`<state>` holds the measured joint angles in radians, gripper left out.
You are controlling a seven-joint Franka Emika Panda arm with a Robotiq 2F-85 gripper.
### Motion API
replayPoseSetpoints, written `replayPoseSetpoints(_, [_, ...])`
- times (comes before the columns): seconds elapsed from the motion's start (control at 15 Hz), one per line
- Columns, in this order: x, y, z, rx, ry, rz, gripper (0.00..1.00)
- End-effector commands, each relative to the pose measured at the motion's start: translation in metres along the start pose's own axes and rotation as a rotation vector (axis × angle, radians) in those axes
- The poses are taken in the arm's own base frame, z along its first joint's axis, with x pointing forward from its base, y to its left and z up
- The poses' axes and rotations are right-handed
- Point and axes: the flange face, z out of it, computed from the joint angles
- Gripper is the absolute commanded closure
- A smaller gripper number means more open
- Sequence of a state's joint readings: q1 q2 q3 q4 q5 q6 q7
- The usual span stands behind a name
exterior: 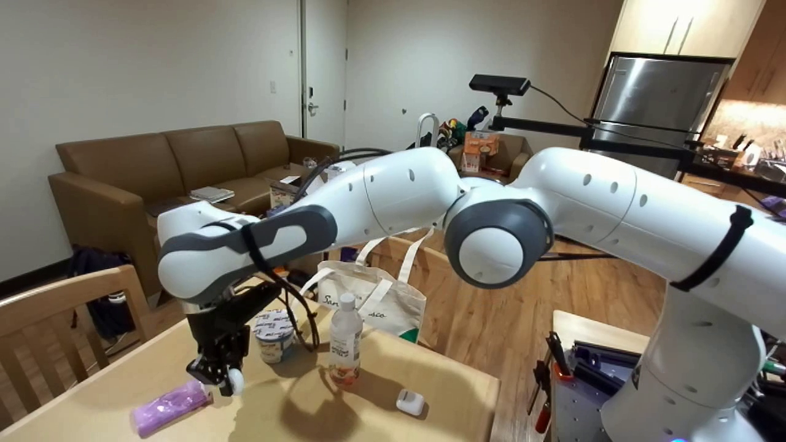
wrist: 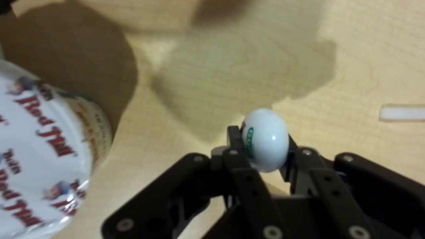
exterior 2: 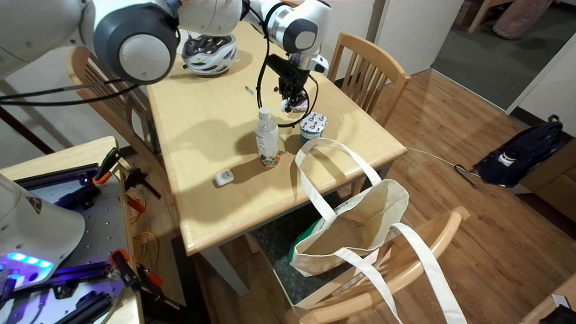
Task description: Pick up the white object from the left and put it inside the bag
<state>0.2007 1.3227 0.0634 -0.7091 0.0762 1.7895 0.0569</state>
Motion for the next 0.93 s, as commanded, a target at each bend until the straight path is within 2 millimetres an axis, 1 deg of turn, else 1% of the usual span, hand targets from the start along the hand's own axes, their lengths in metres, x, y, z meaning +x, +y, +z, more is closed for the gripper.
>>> replayPoseSetpoints(0.0, [-0.005, 0.042, -0.056, 0.132, 0.037, 0.075, 0.93])
replayPoseSetpoints(0.2, [-0.012, 0.088, -0.100, 0.189, 0.083, 0.164, 0.93])
replayPoseSetpoints(0.33, [-0.019, 0.120, -0.133, 0.232, 0.140, 0.204, 0.93])
replayPoseSetpoints(0.53, [-0.034, 0.177, -0.189, 0.249, 0.250, 0.257, 0.93])
replayPoseSetpoints(0.6, [-0.040, 0.200, -0.206, 0.237, 0.282, 0.280, 0.93])
replayPoseSetpoints(0.73, [-0.049, 0.242, -0.231, 0.203, 0.318, 0.371, 0.93])
replayPoseSetpoints(0.8, [-0.050, 0.262, -0.238, 0.184, 0.336, 0.428, 0.93])
replayPoseSetpoints(0.87, [-0.053, 0.276, -0.242, 0.171, 0.343, 0.454, 0.93])
